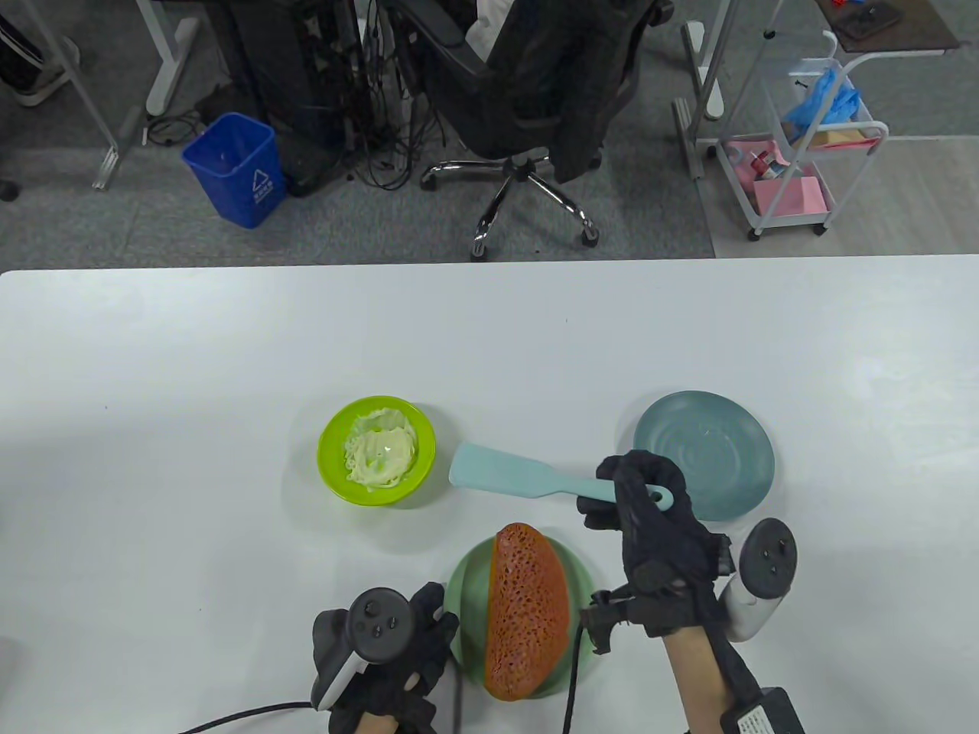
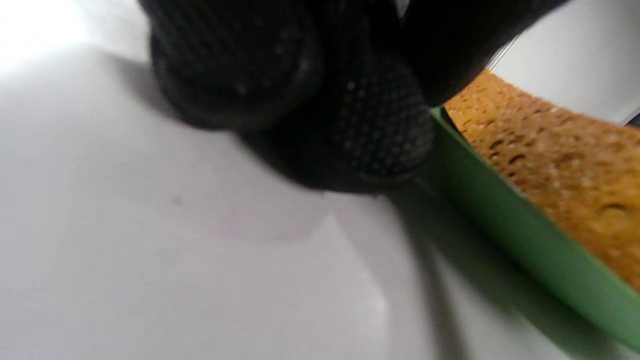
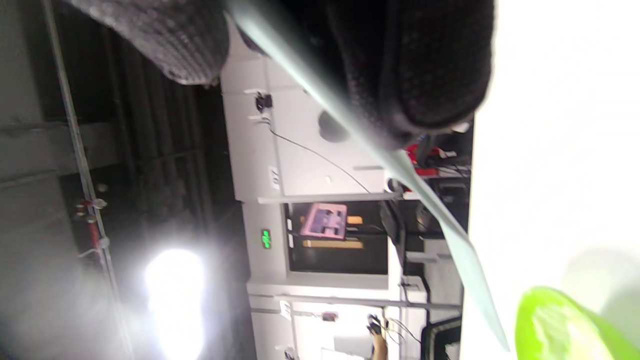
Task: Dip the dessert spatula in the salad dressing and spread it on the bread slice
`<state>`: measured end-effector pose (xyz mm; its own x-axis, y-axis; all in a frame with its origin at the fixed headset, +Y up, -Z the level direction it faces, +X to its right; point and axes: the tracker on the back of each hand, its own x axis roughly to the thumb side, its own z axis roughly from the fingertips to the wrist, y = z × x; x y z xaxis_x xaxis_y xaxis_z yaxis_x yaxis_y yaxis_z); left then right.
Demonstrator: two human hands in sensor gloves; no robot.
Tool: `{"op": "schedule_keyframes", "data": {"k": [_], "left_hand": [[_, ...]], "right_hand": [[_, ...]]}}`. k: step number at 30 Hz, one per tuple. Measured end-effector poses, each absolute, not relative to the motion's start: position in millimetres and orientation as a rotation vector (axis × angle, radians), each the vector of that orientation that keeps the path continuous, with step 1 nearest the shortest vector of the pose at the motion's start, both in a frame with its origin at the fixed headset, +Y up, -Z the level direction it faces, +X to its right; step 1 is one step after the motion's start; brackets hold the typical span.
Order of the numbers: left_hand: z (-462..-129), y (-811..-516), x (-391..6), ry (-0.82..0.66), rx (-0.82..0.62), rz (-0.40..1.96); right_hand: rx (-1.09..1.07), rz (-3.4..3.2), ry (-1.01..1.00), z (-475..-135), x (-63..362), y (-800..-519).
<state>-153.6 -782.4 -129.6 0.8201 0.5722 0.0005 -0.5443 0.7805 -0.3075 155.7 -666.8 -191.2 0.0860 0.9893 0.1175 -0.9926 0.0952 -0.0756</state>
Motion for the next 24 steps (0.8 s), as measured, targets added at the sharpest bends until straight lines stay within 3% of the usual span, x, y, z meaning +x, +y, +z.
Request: {"op": "schedule_keyframes", "data": {"k": [13,24], "left_hand": [[-130.3,-782.5,-154.6,-0.098,-0.308,0.613],[-130.2,-782.6,-154.2,-0.100,-0.311,0.616]], "right_hand": [[0.027,1.613,0.025,-235.1,72.7,-676.5],[-0.005,1.667,0.122,-255.9,47.1,-699.4]]}}
